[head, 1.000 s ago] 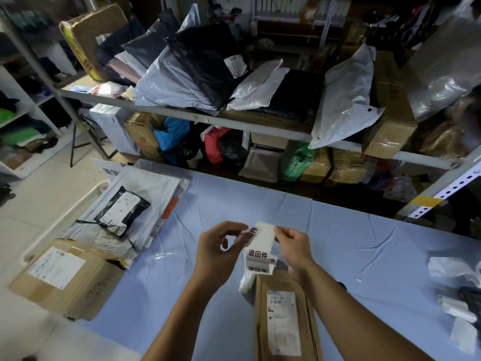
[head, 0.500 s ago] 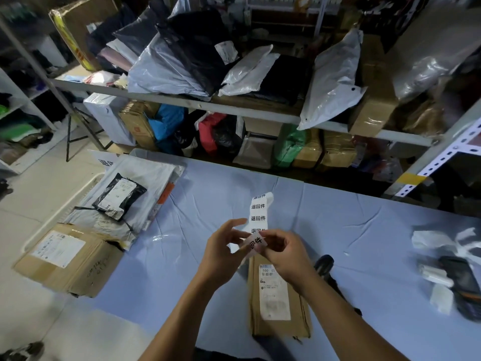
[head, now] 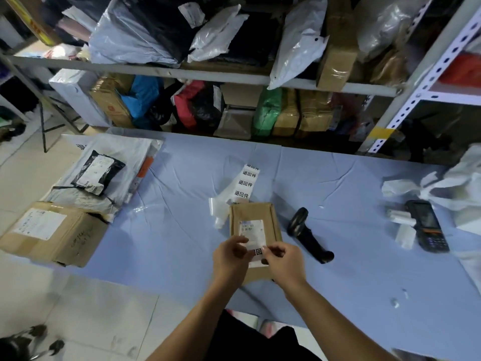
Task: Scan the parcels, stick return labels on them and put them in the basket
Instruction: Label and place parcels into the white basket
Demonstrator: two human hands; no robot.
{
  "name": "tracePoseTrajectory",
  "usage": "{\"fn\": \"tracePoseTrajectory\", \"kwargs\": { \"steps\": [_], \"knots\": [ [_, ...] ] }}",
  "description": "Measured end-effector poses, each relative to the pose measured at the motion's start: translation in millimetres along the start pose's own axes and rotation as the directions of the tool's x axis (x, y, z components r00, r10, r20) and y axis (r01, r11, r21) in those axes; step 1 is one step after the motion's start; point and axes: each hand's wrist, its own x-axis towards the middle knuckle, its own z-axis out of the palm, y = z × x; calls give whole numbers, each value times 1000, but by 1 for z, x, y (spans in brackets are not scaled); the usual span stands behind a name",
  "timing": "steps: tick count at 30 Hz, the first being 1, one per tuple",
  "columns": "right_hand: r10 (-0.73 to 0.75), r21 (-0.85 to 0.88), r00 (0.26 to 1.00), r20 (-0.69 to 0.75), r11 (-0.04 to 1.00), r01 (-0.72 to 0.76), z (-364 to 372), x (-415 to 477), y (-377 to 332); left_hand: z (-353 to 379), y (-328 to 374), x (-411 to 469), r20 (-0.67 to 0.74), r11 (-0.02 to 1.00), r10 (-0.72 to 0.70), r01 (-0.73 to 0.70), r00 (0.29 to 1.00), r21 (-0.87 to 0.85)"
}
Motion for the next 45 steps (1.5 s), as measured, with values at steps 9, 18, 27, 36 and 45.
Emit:
{"fn": "tracePoseTrajectory", "kwargs": {
  "steps": [9, 18, 27, 36, 45],
  "knots": [
    [-12, -295, 998, -55, 955, -5, 0, -2, 29, 25, -21, -9, 35, 976, 57, -63, 998, 209],
    [11, -483, 999, -40, 875, -29, 7, -1, 30, 34, -38, -1, 119, 893, 79, -124, 990, 432],
    [99, -372, 989, -114, 918, -135, -3, 7, 36, 25, -42, 3, -32, 886, -21, 34, 999, 463],
    [69, -301, 997, 25, 952, -58, -8, 13, 35, 9, -48, -6, -24, 971, -202, 203, 979, 129],
    [-114, -187, 984, 138, 973, 139, 30, -27, -14, -86, -49, -32, -102, 995, -102, 101, 990, -13]
  ]
}}
